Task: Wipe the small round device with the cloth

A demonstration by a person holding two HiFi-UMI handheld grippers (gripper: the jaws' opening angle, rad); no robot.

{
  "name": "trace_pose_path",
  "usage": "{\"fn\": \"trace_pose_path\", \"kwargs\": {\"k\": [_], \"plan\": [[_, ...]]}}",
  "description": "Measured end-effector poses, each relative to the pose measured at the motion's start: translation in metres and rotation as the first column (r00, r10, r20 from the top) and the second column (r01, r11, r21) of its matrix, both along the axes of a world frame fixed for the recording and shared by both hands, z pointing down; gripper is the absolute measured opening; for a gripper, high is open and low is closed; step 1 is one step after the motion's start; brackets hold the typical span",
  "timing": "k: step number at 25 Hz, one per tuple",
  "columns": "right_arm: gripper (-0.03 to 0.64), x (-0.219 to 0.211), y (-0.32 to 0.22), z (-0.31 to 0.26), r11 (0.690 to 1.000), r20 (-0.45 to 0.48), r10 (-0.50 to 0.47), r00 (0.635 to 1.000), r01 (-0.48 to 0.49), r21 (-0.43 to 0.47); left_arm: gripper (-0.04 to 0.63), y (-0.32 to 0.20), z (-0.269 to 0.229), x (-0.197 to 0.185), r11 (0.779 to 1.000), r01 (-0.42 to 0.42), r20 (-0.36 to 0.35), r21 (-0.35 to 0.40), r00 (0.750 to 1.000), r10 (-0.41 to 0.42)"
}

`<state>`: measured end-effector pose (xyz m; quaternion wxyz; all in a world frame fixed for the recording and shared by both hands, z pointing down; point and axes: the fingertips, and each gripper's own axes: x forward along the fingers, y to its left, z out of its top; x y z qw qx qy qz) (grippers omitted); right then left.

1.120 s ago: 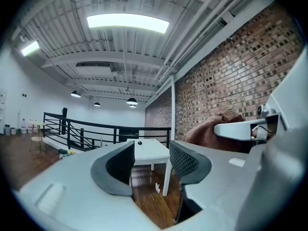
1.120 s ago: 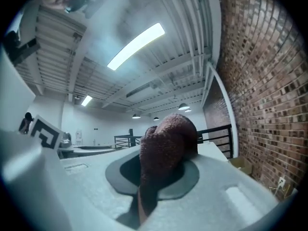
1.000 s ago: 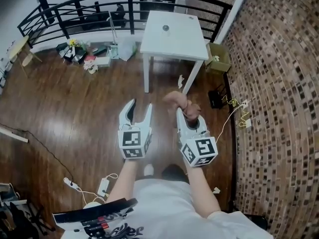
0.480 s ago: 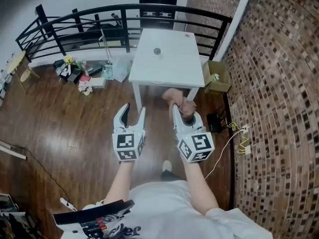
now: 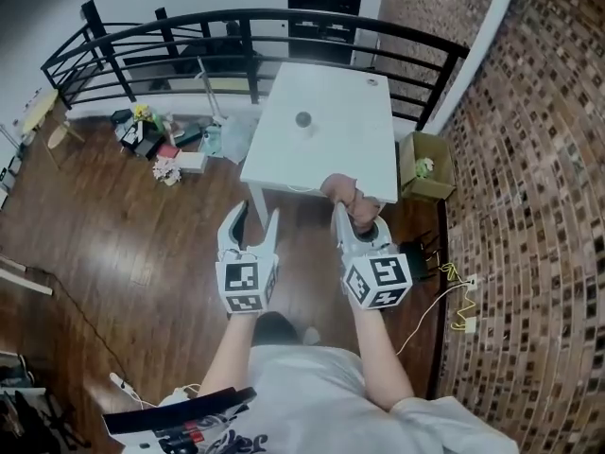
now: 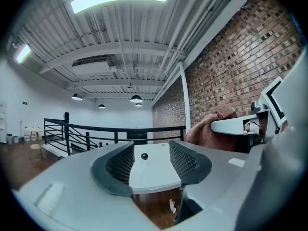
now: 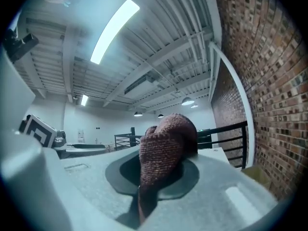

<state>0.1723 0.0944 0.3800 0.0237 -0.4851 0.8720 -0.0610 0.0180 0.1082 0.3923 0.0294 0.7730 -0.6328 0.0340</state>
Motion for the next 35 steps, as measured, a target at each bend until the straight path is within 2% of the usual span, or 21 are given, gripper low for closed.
{"fn": "trace_pose_path", "kwargs": {"k": [5,10,14,18,20,22,27,30,32,35], "plan": [[0.028,-0.015,-0.060,0.016,1.000,-0.024,-0.014,1.000,0.014,-0.022,0.233,-0.068,0.018,-0.009,1.000,-0.011,-0.013,-0.024,1.000,0.011],[0.028,-0.026,-0.157,0.025,0.999,-0.061,0.027,0.998,-0.028,-0.026,0.247,-0.166,0.036,-0.019,0.997,-0.075,-0.012,-0.028,0.997,0.075],[0.028,-0.048,-0.240,0.004,0.998,-0.085,0.057,0.995,-0.055,0.019,0.250,-0.245,0.037,-0.048,0.995,-0.102,-0.006,-0.017,0.995,0.102],[0.028,-0.068,-0.303,-0.003,0.997,-0.088,0.081,0.993,-0.080,0.017,0.255,-0.304,0.036,-0.071,0.989,-0.147,-0.003,-0.020,0.989,0.147],[0.028,-0.074,-0.318,0.011,0.997,-0.103,0.076,0.992,-0.078,-0.014,0.257,-0.327,0.053,-0.080,0.984,-0.172,0.003,-0.051,0.985,0.172],[0.028,-0.077,-0.329,0.032,0.995,-0.117,0.073,0.990,-0.081,-0.064,0.282,-0.349,0.079,-0.091,0.977,-0.184,0.011,-0.111,0.982,0.186],[0.028,-0.070,-0.362,0.077,0.983,-0.139,0.059,0.989,-0.081,-0.162,0.297,-0.385,0.145,-0.094,0.949,-0.225,0.002,-0.222,0.973,0.231],[0.028,-0.063,-0.385,0.092,0.978,-0.136,0.024,0.990,-0.052,-0.200,0.330,-0.395,0.190,-0.083,0.920,-0.234,-0.004,-0.315,0.969,0.246],[0.028,-0.053,-0.399,0.103,0.974,-0.136,0.017,0.991,-0.047,-0.221,0.332,-0.402,0.213,-0.072,0.904,-0.243,-0.005,-0.352,0.966,0.258],[0.028,-0.040,-0.411,0.127,0.960,-0.122,0.029,0.992,-0.062,-0.274,0.392,-0.409,0.246,-0.047,0.860,-0.300,-0.010,-0.412,0.946,0.324]]}}
